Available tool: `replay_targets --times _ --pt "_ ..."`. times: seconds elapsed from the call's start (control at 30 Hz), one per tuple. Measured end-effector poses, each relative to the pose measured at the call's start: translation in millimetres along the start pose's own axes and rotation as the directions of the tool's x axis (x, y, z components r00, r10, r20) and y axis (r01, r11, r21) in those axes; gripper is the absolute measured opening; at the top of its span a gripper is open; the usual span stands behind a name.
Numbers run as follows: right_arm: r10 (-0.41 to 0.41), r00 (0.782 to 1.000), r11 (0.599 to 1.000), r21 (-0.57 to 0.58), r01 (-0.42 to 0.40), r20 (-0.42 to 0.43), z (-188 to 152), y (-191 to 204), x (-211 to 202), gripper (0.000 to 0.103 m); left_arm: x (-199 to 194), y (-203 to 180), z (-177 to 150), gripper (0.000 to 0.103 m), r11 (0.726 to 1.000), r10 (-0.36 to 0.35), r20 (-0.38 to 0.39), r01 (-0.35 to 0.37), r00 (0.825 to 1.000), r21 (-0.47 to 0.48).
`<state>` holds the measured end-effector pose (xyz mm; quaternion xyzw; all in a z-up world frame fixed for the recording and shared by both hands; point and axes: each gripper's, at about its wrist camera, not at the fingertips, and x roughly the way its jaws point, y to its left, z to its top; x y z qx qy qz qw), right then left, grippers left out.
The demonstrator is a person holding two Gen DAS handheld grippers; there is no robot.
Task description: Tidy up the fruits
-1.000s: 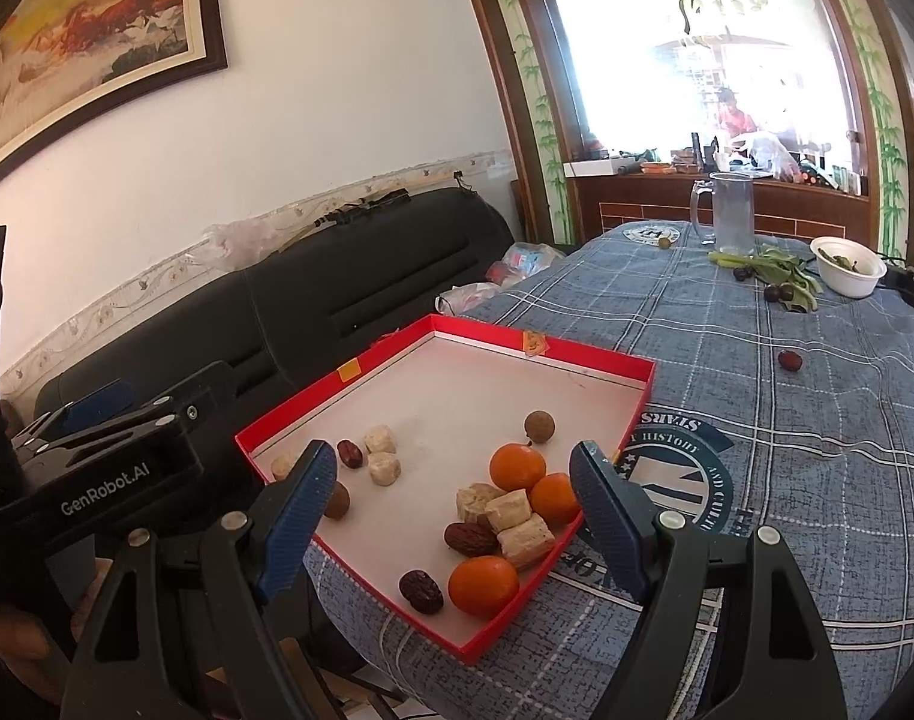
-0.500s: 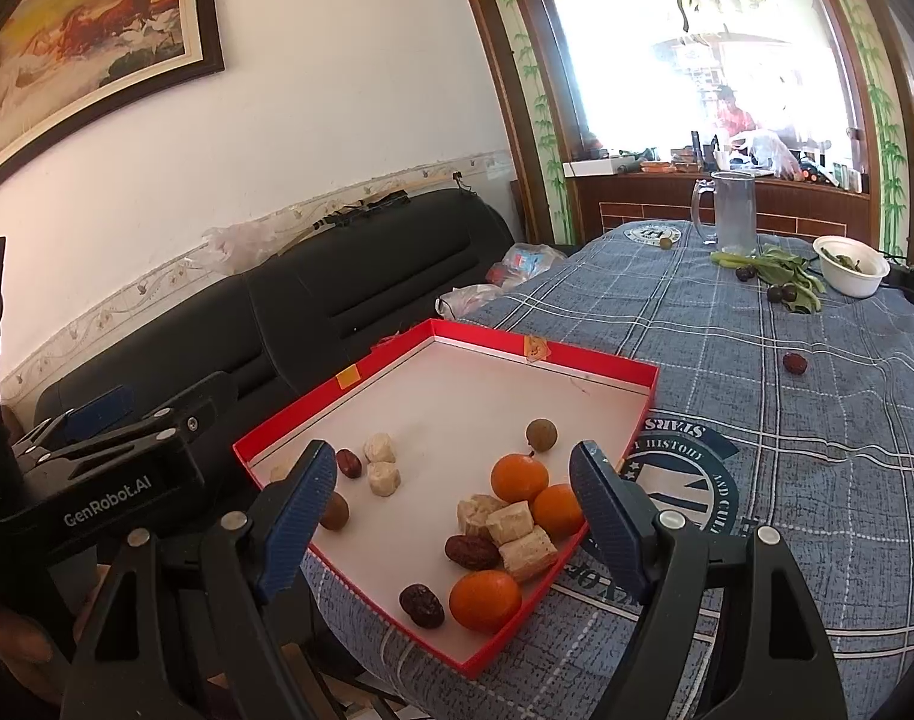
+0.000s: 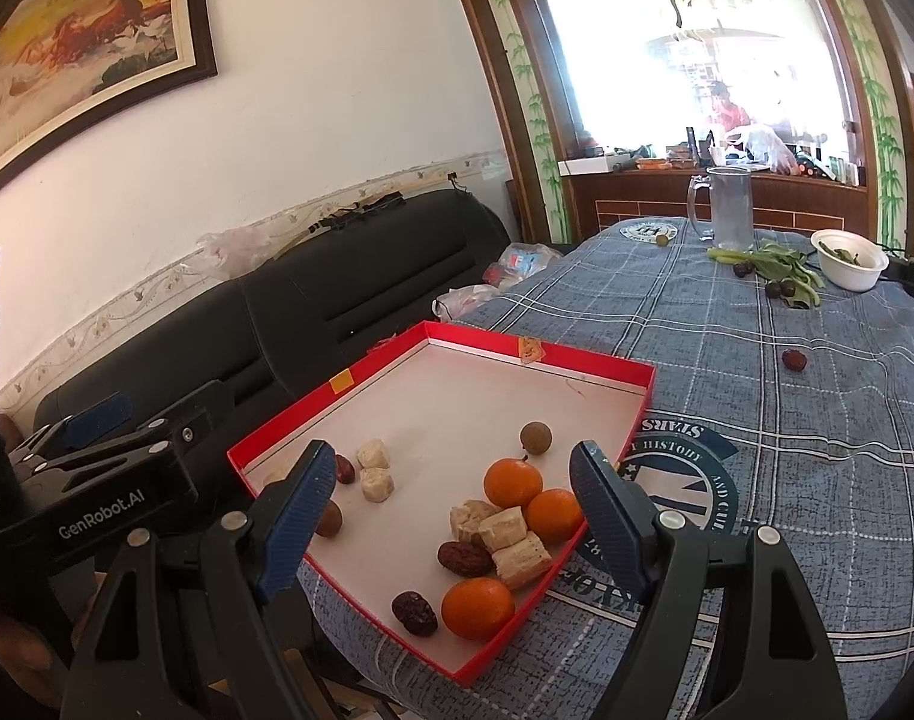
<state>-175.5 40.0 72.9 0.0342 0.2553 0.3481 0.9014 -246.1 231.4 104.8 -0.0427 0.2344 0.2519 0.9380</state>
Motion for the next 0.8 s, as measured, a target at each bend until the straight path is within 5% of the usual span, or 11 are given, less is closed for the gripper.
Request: replay_targets --times 0.8 --pt "0.034 0.999 0.999 0.015 -0.034 0.023 13.5 -8.1 3.5 0.08 -9.4 -21.4 24.0 0.103 1.0 -0.021 0.044 0.021 0.999 0.015"
